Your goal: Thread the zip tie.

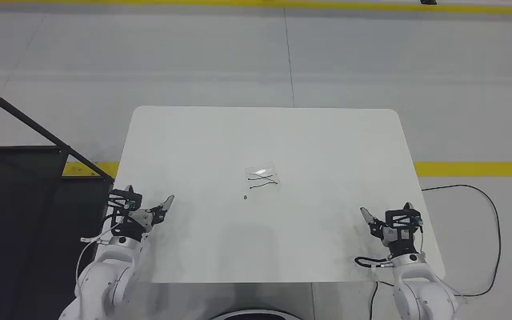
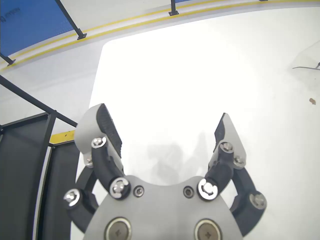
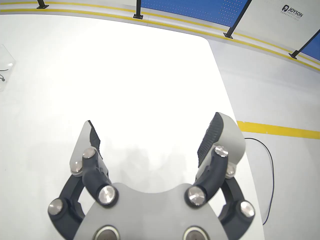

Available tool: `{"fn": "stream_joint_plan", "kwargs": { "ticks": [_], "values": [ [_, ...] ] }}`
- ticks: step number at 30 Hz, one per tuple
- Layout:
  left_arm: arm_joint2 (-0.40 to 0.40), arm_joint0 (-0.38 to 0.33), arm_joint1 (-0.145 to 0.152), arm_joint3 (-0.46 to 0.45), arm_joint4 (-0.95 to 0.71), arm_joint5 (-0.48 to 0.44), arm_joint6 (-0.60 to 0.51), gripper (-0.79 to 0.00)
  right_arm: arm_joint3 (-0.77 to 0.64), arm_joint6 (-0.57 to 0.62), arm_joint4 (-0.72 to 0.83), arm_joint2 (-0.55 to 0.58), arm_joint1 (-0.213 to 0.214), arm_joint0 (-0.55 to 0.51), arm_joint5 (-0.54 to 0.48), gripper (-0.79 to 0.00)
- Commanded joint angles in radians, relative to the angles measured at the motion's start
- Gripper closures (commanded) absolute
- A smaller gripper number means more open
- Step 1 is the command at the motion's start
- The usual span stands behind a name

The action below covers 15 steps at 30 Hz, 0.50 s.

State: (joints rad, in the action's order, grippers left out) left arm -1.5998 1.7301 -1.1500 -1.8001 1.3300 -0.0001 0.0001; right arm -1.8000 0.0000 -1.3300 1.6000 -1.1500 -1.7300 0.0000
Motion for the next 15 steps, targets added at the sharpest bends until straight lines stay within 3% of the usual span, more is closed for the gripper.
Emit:
{"fn": "stream_joint_plan", "kwargs": {
  "ticks": [1,8,15],
  "values": [
    [0.004,0.003,0.0,-0.004,0.001,-0.026,0.006,-0.785,0.0,0.0,0.0,0.0,0.0,0.0,0.0,-0.785],
    [-0.007,0.004,-0.001,-0.066,-0.087,-0.091,-0.094,-0.785,0.0,0.0,0.0,0.0,0.0,0.0,0.0,-0.785],
    [-0.052,-0.021,0.009,-0.179,-0.312,-0.26,-0.387,-0.785,0.0,0.0,0.0,0.0,0.0,0.0,0.0,-0.785]
  ]
}}
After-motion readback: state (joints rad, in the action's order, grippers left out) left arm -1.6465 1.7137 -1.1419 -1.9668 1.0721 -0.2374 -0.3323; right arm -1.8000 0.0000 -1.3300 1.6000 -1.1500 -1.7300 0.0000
